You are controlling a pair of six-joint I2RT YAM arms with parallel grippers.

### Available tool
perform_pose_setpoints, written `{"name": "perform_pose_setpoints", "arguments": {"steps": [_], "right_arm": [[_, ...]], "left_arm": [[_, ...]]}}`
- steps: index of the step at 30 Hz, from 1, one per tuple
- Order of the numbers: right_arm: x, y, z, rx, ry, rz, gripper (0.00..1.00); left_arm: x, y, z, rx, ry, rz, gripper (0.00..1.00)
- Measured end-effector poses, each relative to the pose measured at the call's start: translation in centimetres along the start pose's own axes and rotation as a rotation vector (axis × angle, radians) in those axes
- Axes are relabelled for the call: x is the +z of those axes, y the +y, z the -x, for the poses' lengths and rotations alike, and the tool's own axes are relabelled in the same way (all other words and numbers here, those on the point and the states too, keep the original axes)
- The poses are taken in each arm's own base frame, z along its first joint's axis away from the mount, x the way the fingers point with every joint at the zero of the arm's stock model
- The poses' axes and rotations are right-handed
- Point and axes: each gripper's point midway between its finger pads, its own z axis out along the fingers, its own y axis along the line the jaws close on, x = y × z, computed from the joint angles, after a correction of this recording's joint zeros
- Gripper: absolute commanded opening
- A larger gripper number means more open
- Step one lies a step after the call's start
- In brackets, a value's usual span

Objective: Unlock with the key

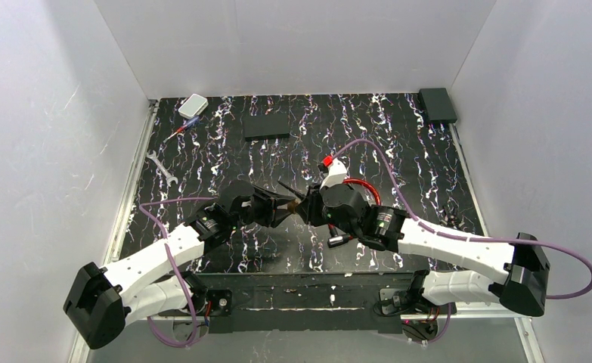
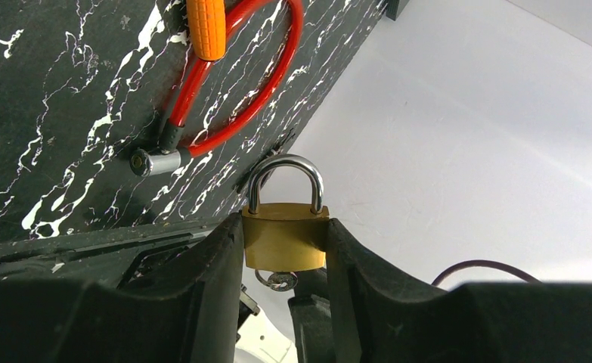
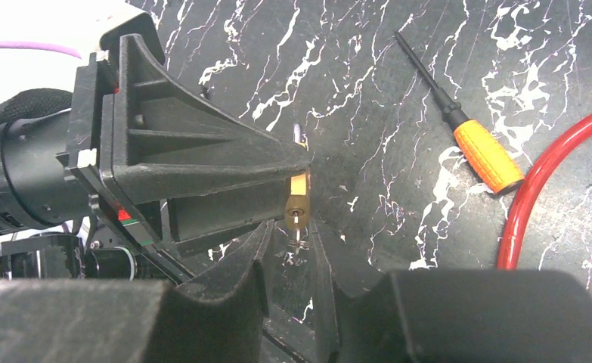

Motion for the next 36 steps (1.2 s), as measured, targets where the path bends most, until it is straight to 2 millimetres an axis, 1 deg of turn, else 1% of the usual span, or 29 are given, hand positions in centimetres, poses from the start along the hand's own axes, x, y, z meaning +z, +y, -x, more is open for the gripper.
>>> {"name": "perform_pose_setpoints", "arguments": {"steps": [2, 7, 9, 13, 17, 25, 30, 36], "right_arm": [[0.2, -0.1, -0.2, 0.001, 0.006, -0.004, 0.29], [0.3, -0.2, -0.4, 0.002, 0.011, -0.010, 0.20], [0.3, -0.2, -0.5, 0.003, 0.012, -0.010, 0.18], [0.4, -0.3, -0.6, 0.006, 0.013, -0.012, 0.07], [0.6, -0.2, -0.6, 0.011, 0.008, -0.009, 0.01], [1.1, -0.2, -0.9, 0.015, 0.008, -0.010, 0.01], [1.6, 0.0, -0.8, 0.035, -0.006, -0.007, 0.01], [2.6, -0.2, -0.5, 0.122, -0.026, -0.022, 0.01]], "left_arm": [[-0.1, 0.0, 0.0, 0.000, 0.000, 0.000, 0.00], [-0.3, 0.0, 0.0, 0.000, -0.001, -0.001, 0.00], [-0.3, 0.1, 0.1, 0.000, -0.003, 0.004, 0.00], [-0.4, 0.2, 0.1, 0.002, -0.005, 0.006, 0.00], [-0.4, 0.2, 0.2, 0.004, -0.009, 0.008, 0.00], [-0.3, 0.5, 0.5, 0.007, -0.027, 0.018, 0.00], [-0.3, 0.4, 0.8, 0.000, -0.039, 0.013, 0.00], [-0.1, 0.3, 1.5, -0.004, -0.069, 0.010, 0.00]]}}
